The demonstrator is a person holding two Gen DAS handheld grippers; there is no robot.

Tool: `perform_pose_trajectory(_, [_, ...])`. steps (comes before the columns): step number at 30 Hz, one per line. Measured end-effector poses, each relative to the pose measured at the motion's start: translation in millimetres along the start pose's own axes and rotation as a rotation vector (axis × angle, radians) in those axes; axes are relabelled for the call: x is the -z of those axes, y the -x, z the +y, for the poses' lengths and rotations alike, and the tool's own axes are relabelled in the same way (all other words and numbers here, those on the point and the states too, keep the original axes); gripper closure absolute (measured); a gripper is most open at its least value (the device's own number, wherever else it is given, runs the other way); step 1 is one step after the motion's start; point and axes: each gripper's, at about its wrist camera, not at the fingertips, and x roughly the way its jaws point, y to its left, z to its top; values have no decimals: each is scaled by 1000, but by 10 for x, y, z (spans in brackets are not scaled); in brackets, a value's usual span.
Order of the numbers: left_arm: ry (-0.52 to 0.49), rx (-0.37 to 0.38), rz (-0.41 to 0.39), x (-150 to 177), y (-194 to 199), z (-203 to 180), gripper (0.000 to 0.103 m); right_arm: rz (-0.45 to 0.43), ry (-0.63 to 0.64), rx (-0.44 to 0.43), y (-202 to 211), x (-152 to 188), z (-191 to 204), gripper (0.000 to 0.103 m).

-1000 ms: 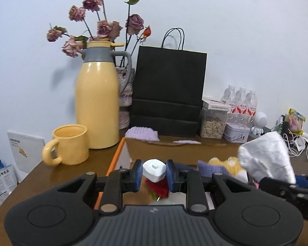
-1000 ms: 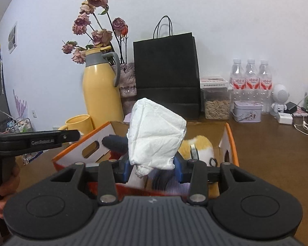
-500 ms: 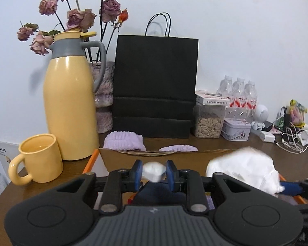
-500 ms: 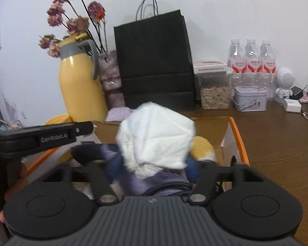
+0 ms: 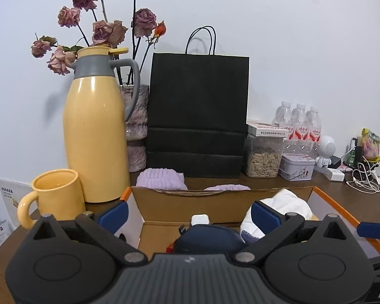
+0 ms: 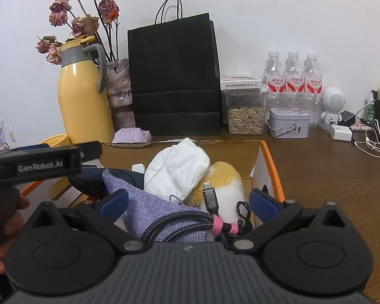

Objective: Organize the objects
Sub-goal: 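Lower the plastic bag into the box with the right tool while the left tool releases the charger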

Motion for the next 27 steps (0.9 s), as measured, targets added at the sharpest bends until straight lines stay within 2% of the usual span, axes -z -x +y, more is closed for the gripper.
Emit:
perform_pose_trajectory(13, [24, 6, -43, 32, 228, 92, 0, -52, 40, 30, 183, 33, 11, 0])
perform_pose_trajectory(21, [-31, 8, -44, 150, 450, 62, 0, -65, 89, 47, 292, 155, 95, 0])
perform_pose_trajectory(27, [-59, -21, -51, 290, 673, 93, 0, -82, 100, 52, 453, 303, 143, 0])
